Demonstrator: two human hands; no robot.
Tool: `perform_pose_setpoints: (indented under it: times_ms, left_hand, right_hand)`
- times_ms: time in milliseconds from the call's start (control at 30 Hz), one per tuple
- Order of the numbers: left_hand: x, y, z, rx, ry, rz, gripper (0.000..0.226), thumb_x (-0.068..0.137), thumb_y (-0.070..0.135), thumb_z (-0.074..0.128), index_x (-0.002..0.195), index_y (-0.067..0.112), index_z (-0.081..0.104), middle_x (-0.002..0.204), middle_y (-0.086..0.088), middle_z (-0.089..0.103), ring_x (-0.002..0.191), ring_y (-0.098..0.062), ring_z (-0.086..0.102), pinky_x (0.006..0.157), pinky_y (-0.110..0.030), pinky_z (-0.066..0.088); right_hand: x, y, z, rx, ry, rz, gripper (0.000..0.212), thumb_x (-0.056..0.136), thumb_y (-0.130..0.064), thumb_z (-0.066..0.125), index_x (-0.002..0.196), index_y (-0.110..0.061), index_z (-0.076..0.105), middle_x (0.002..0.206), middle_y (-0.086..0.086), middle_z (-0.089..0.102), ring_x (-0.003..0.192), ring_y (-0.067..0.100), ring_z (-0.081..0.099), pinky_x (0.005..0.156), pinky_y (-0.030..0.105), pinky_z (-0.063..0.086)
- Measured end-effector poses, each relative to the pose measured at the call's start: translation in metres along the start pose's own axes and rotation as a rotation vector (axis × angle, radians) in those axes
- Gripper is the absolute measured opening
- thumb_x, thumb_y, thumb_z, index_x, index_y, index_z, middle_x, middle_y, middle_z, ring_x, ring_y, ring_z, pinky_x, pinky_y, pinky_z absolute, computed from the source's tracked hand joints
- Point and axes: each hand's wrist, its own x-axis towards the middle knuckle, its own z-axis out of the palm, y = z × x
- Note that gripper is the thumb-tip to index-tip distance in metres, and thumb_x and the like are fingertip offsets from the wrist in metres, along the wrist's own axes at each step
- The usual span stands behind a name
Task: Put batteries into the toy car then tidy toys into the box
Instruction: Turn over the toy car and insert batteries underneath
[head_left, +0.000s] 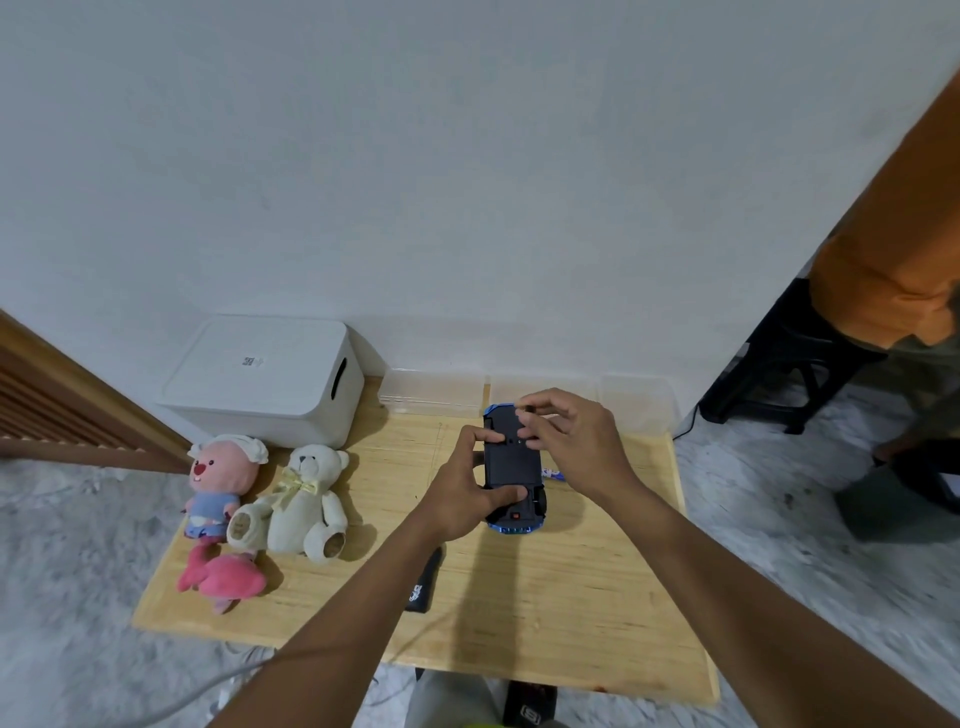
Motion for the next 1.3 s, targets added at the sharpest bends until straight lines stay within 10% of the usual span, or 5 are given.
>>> perform_pose_setpoints:
  times_ms: [733, 1300]
  left_hand:
    - [-0.002, 0.002, 0.004, 0.017, 0.029, 0.005, 0.064, 0.081, 0.017, 0.089, 0.124, 0.029, 0.044, 0.124, -0.007, 0.061, 0.119, -0.026, 0.062, 0.085, -0.052, 0.063]
    - [-0.006, 0.003, 0.009, 0.007, 0.012, 0.032, 0.062, 0.081, 0.015, 0.088, 0.123, 0.03, 0.045, 0.127, -0.002, 0.059, 0.121, -0.017, 0.06, 0.084, -0.05, 0.064]
  right_hand:
    - [0.001, -0.01, -0.007, -0.094, 0.005, 0.024, 0.011, 0.094, -0.023, 0.071, 0.097, -0.031, 0.078, 0.092, -0.011, 0.078, 0.082, 0.008, 0.076, 0.071, 0.053, 0.063]
    - [-0.004, -0.008, -0.01, -0.027, 0.045, 0.008, 0.01, 0.089, -0.021, 0.077, 0.091, -0.031, 0.076, 0.083, -0.007, 0.078, 0.077, 0.011, 0.076, 0.073, 0.03, 0.063]
